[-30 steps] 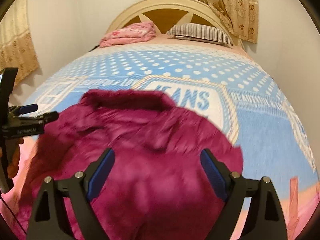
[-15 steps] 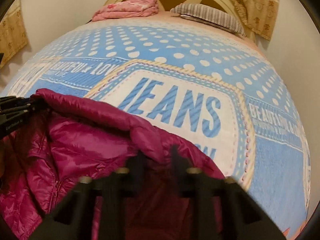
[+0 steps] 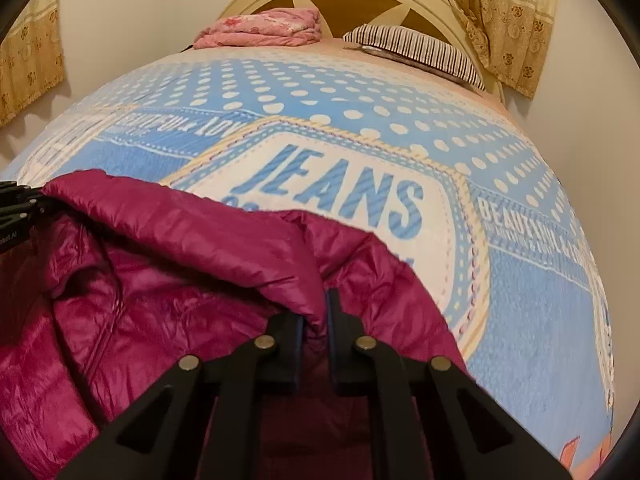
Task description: Fold large clothes
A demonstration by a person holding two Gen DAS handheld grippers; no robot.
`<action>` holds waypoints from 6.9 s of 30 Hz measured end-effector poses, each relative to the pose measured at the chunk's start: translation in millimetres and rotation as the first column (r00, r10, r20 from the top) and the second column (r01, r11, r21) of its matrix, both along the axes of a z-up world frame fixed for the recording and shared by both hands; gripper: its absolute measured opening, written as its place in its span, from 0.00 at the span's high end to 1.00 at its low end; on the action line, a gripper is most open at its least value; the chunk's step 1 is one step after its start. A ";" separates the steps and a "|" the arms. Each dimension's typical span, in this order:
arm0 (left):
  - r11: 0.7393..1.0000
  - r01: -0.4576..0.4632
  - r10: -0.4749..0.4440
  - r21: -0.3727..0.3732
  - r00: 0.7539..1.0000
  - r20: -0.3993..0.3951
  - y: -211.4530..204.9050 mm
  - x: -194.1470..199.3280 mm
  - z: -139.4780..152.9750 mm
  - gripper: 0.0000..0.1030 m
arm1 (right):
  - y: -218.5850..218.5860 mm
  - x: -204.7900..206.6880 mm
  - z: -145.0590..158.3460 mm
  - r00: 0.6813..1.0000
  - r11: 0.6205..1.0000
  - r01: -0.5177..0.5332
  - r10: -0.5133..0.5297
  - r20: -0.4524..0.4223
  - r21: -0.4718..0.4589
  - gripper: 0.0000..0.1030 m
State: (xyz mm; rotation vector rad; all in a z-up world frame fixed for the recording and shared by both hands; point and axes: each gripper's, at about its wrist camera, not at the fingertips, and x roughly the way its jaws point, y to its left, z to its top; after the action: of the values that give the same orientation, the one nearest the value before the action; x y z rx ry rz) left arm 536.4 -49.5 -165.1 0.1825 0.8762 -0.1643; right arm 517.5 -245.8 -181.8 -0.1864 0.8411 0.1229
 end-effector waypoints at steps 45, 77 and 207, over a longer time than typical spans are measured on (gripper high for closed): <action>0.989 -0.101 0.110 -0.109 0.991 0.072 -36.0 6.8 18.8 0.19 | 18.7 10.3 -26.3 0.999 0.979 0.051 -0.051 -0.008 0.199 0.43; 0.985 -0.157 0.155 -0.065 0.987 -0.040 -43.4 24.1 -45.9 0.10 | 30.3 9.8 -38.0 0.998 0.992 0.062 -0.063 0.006 0.111 0.42; 0.999 -0.037 0.048 -0.033 0.905 0.422 107.1 -374.6 136.8 0.94 | -92.1 -420.1 147.2 0.882 0.931 0.010 -0.180 0.435 0.365 0.92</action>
State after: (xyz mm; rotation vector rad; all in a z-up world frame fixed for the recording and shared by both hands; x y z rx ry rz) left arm 161.8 57.6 -28.3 0.1682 0.4428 -0.0886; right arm 97.3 -337.9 -34.6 0.1657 0.3360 0.1271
